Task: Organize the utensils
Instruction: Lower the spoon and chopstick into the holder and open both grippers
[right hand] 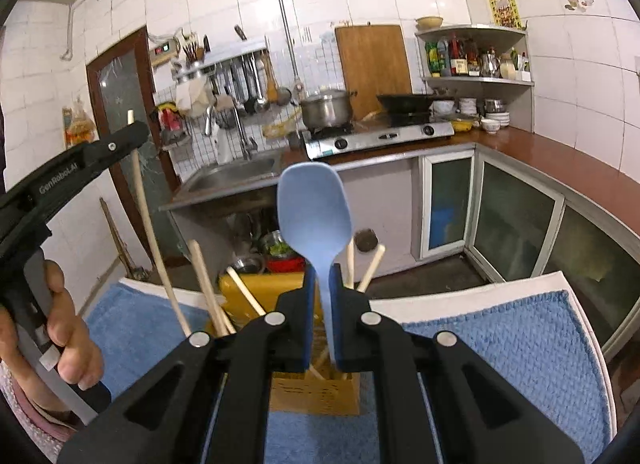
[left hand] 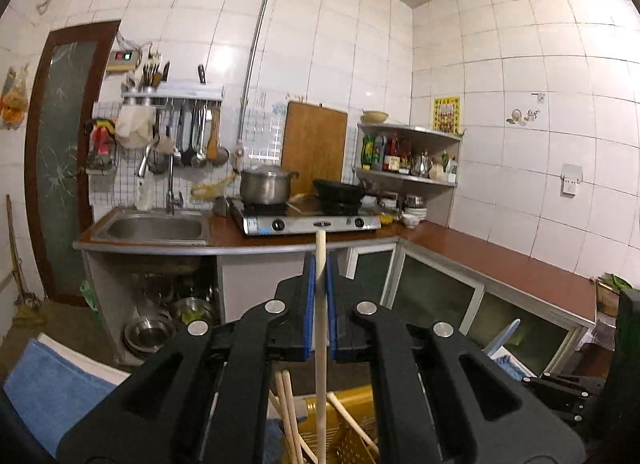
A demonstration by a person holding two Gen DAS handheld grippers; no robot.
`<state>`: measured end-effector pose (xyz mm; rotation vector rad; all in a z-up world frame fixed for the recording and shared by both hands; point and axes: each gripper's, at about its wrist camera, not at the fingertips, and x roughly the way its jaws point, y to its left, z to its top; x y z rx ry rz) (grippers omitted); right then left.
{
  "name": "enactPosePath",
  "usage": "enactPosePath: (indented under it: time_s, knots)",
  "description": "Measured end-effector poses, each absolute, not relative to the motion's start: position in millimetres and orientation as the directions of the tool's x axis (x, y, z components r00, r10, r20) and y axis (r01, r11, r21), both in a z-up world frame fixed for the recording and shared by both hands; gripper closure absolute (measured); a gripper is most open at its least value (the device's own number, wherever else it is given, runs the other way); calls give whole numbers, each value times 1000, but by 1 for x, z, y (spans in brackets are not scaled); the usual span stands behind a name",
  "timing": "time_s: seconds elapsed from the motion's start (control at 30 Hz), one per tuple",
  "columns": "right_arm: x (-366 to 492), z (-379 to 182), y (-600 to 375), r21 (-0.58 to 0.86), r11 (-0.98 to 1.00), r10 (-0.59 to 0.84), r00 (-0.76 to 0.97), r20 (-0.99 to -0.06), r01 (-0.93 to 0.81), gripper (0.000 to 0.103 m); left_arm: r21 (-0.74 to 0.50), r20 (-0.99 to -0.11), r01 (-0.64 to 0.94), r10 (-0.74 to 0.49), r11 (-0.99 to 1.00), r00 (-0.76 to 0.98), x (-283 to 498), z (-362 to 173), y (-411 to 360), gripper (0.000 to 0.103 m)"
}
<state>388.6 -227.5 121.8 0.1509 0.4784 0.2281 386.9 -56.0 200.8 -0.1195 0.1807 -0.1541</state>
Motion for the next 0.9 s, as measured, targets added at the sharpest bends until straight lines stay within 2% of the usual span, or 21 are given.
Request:
enactPosePath:
  time_s: [0.1,0.33,0.43,0.57,0.6,0.7,0.83,0.9]
  knots:
    - [396,101,-224,192,965,248,846,-472,-176,95,-127,-178,140,-161,982,971,394,176,-56,99]
    - [408,56,-220,170,973,225,804,-550,-156,95,-115,-314,149,-178,982,933,408,136,-50,99]
    - [407,49,-221,157,976,210,816,-538,-148,95,-78,-353,136,-155,988,923,404,120,-48,99]
    - [401,47,-222,171,971,231,820,-523,-164,92,-104,-395,120,-151,987,906,396,103,-36,96]
    - [399,47,-223,173,971,231,821,-521,-163,92,-103,-396,110,-142,989,907,391,101,-33,94]
    - [385,50,-228,194,966,247,836,-489,-172,51,-102,-401,98,-131,990,907,375,105,-26,74]
    - [359,57,-233,176,973,219,852,-475,-152,51,-85,-378,83,-109,993,919,338,119,-17,47]
    - [341,58,-236,168,975,207,863,-462,-144,49,-83,-366,75,-101,994,925,312,123,-8,39]
